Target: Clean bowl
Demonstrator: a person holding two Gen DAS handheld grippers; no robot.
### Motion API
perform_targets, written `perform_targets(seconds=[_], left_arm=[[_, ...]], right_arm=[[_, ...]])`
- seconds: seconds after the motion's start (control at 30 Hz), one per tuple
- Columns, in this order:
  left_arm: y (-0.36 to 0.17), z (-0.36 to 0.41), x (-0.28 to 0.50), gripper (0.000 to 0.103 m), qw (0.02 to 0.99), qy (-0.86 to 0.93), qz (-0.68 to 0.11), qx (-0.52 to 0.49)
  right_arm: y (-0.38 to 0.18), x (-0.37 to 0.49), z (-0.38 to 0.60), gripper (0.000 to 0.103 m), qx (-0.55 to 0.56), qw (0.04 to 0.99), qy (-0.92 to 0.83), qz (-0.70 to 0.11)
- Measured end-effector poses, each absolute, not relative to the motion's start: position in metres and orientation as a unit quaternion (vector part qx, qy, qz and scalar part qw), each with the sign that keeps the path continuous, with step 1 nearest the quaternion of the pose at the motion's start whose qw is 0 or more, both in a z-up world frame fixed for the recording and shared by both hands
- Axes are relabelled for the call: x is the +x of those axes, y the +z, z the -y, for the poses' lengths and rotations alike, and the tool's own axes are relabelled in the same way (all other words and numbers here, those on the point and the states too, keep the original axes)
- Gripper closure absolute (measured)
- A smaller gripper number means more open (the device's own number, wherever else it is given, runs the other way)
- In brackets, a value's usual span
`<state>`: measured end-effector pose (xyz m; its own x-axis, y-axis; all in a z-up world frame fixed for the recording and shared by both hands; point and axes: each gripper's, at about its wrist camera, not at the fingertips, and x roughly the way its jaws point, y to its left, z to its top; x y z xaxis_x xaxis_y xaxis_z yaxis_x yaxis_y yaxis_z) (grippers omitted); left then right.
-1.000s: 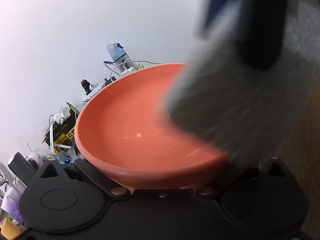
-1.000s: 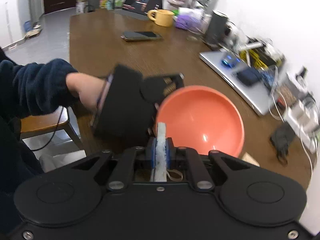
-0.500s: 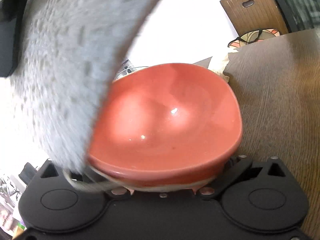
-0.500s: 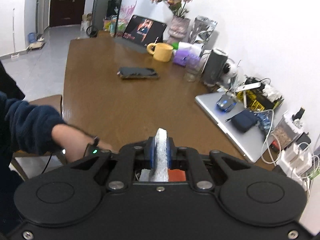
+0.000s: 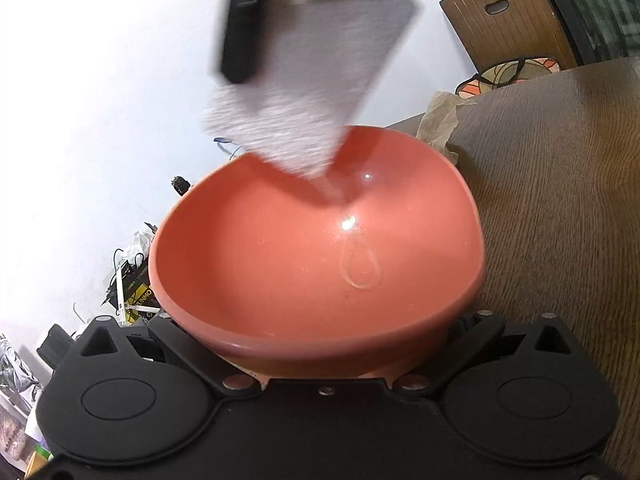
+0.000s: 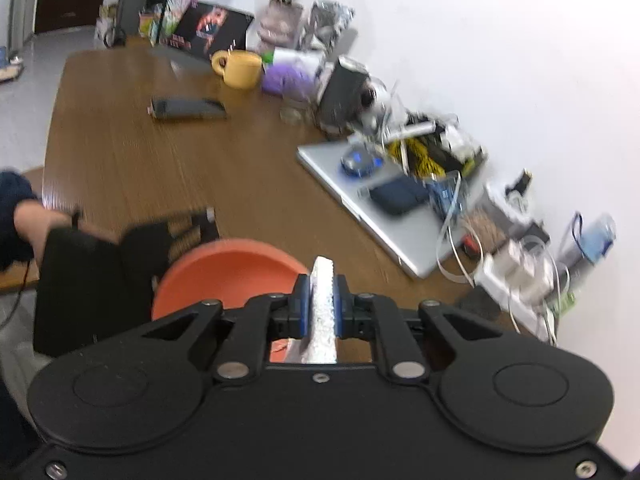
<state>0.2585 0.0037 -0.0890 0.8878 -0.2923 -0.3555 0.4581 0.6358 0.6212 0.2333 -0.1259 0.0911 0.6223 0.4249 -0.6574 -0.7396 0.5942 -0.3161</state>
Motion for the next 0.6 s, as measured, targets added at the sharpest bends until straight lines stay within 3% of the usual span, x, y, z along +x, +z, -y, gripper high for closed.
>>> perform_targets(seconds=[0.27, 0.47, 0.6], left_arm=[[-0.089, -0.005, 0.258, 0.002, 0.897, -0.21, -0.113, 0.371], [-0.089, -0.006, 0.259, 0.002, 0.897, -0.211, -0.112, 0.372], [-0.089, -0.007, 0.258, 0.002, 0.897, -0.211, -0.112, 0.372]], right_arm=[[0.067, 0.205, 0.121, 0.09, -0.295, 0.826, 0.378, -0.296], [0.056, 0.183, 0.088, 0.09, -0.381, 0.808, 0.39, -0.223], [0.033, 0.186, 0.083, 0.089, -0.4, 0.795, 0.392, -0.235]])
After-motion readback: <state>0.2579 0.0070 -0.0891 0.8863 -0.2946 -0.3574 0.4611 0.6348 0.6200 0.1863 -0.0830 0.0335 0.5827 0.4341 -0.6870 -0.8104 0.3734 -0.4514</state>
